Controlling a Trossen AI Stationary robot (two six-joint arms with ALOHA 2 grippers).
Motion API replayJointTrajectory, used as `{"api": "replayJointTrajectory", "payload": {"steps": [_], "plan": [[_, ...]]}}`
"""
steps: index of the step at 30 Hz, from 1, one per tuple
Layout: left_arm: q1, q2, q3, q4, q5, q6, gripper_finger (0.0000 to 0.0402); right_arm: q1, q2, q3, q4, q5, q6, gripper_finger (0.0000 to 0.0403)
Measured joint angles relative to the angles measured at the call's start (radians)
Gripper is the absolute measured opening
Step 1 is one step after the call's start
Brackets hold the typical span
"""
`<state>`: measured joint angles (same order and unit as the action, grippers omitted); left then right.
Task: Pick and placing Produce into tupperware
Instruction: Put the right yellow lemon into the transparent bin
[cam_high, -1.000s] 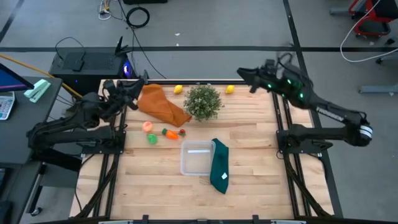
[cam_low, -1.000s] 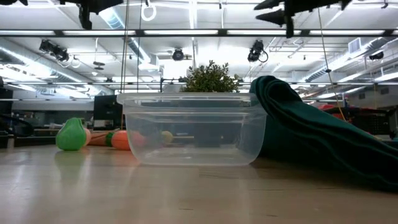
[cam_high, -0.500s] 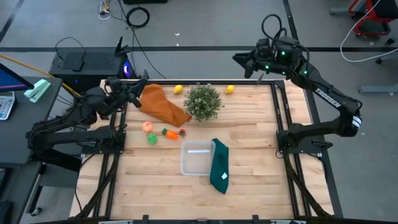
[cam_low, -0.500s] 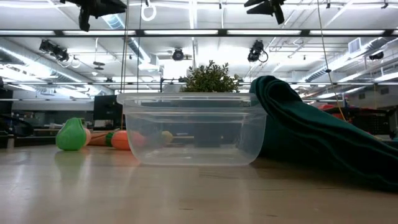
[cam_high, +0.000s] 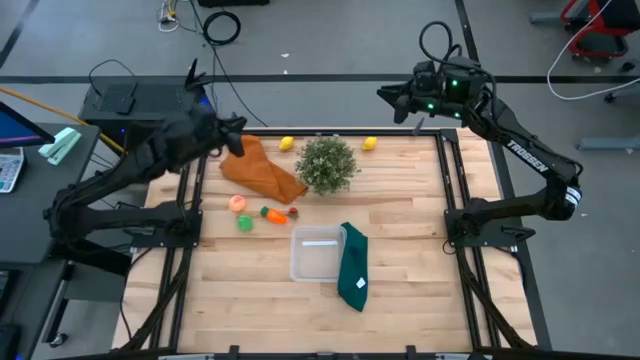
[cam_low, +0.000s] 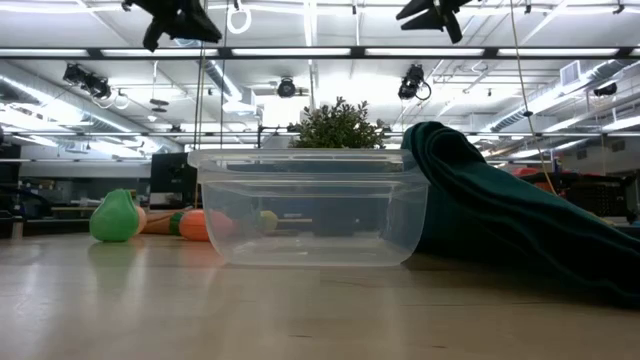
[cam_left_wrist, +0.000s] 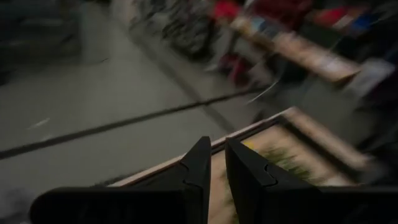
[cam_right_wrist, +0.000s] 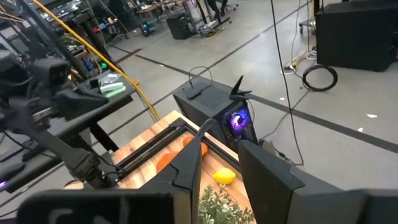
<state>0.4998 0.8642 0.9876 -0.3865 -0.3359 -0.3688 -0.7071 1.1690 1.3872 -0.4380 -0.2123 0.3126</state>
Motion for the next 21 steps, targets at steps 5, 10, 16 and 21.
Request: {"api": "replayJointTrajectory", "payload": {"steps": [5,10,16,21], "plan": [[0.083,0.094,0.122,-0.148,0.018,0.030,0.0053,0.000,0.011,0.000,-0.052,0.054,0.002,0.0080],[0.143,0.146,0.167,-0.158,0.142,0.100,0.0051,0.005,0.071,0.000,-0.029,0.054,0.009,0.0080],[0.196,0.180,0.174,-0.168,0.218,0.104,0.0055,-0.004,0.160,0.000,-0.030,0.071,0.109,0.0082],[0.218,0.202,0.174,-0.186,0.266,0.125,0.0055,-0.027,0.231,0.000,-0.036,0.077,0.224,0.0074]]}}
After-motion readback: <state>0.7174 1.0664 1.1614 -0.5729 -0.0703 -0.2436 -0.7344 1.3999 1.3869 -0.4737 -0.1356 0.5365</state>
